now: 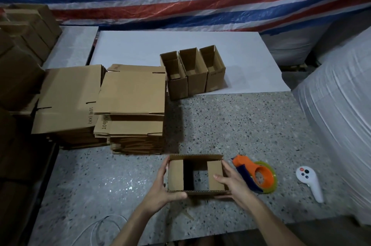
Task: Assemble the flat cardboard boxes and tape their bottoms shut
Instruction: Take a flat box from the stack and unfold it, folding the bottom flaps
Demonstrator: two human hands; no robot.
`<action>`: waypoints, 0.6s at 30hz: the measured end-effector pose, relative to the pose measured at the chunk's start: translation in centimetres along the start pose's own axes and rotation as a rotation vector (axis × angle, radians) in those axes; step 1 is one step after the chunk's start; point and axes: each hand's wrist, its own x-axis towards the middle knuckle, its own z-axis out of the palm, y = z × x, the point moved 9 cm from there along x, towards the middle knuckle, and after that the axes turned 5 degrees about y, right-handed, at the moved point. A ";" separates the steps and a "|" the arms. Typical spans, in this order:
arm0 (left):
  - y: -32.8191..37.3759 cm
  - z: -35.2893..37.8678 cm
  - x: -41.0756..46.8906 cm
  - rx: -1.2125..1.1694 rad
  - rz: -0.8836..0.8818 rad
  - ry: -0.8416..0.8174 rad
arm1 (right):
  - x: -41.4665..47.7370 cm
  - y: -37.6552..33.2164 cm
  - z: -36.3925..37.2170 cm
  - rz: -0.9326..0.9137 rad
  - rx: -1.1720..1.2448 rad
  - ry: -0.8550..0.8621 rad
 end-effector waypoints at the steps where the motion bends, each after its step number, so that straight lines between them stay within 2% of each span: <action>1: 0.3 0.2 0.3 -0.006 0.017 -0.002 | -0.2 -0.1 0.0 0.008 0.009 0.003; 5: 0.1 -0.1 0.7 -0.053 0.041 0.157 | -0.7 -0.2 0.7 -0.058 -0.024 -0.020; 8: -0.6 -0.4 1.1 -0.070 0.038 0.293 | -0.5 -0.2 0.3 -0.134 0.041 0.075; 11: -0.6 -0.1 1.9 -0.085 0.039 0.350 | -0.8 0.1 0.3 -0.121 0.372 0.138; 13: -0.8 0.2 2.2 -0.098 0.035 0.357 | -1.1 -0.4 0.3 -0.123 0.473 0.180; 18: -1.7 0.4 1.7 -0.194 0.008 0.421 | -1.0 -2.0 1.0 -0.120 0.205 0.342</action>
